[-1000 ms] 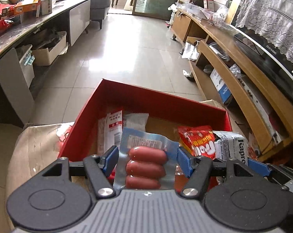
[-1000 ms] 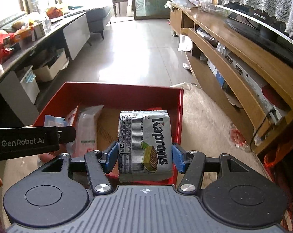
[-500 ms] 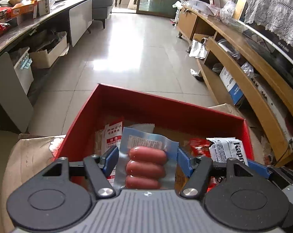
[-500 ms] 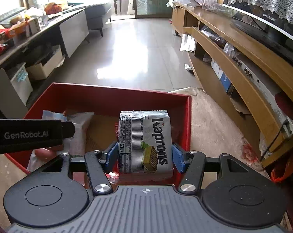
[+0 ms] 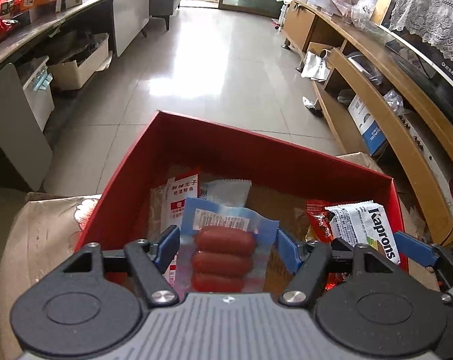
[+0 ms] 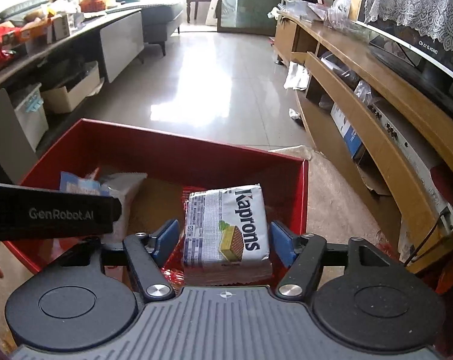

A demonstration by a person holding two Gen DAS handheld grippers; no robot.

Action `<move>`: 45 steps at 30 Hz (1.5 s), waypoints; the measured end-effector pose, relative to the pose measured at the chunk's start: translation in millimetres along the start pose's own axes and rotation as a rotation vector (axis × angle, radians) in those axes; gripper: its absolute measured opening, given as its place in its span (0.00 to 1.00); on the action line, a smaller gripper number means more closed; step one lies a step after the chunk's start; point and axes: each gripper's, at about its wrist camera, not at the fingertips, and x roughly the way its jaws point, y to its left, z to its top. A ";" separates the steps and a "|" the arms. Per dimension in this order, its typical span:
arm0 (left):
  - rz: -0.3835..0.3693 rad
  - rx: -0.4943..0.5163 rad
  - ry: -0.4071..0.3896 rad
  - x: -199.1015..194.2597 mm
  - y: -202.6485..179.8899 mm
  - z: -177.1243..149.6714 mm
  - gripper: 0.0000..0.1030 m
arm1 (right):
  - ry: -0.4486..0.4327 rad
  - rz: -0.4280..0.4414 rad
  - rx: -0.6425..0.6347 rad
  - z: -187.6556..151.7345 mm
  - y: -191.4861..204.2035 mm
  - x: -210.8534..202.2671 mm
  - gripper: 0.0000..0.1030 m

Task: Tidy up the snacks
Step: 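Open the left gripper over the box while the right gripper releases the wafer inside, then move both open grippers back to the remaining snacks on the table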

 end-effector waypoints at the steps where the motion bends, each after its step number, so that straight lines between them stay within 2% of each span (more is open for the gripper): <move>1: 0.001 -0.001 -0.002 -0.9 0.7 0.6 0.67 | -0.004 -0.002 0.000 0.5 -0.4 -1.2 0.75; 6: -0.005 -0.019 -0.019 -6.8 3.8 2.1 0.70 | -0.008 -0.010 0.018 0.4 -6.0 -1.7 0.76; 9: -0.002 -0.011 -0.047 -10.7 2.2 4.9 0.78 | -0.007 0.002 0.045 0.4 -11.7 -1.1 0.77; 11: 0.005 -0.004 -0.058 -12.5 0.6 5.2 0.80 | -0.007 0.014 0.057 0.6 -13.5 -1.0 0.77; 28: -0.023 -0.029 -0.044 -42.3 8.7 -13.4 0.80 | -0.032 -0.038 0.065 0.7 -22.3 -33.7 0.78; 37: -0.032 -0.044 -0.024 -61.5 28.9 -34.8 0.80 | -0.009 -0.026 0.062 -10.9 -15.5 -52.6 0.79; 45: -0.018 -0.034 0.032 -67.1 52.7 -59.1 0.80 | 0.030 -0.001 0.066 -28.1 -5.4 -64.8 0.79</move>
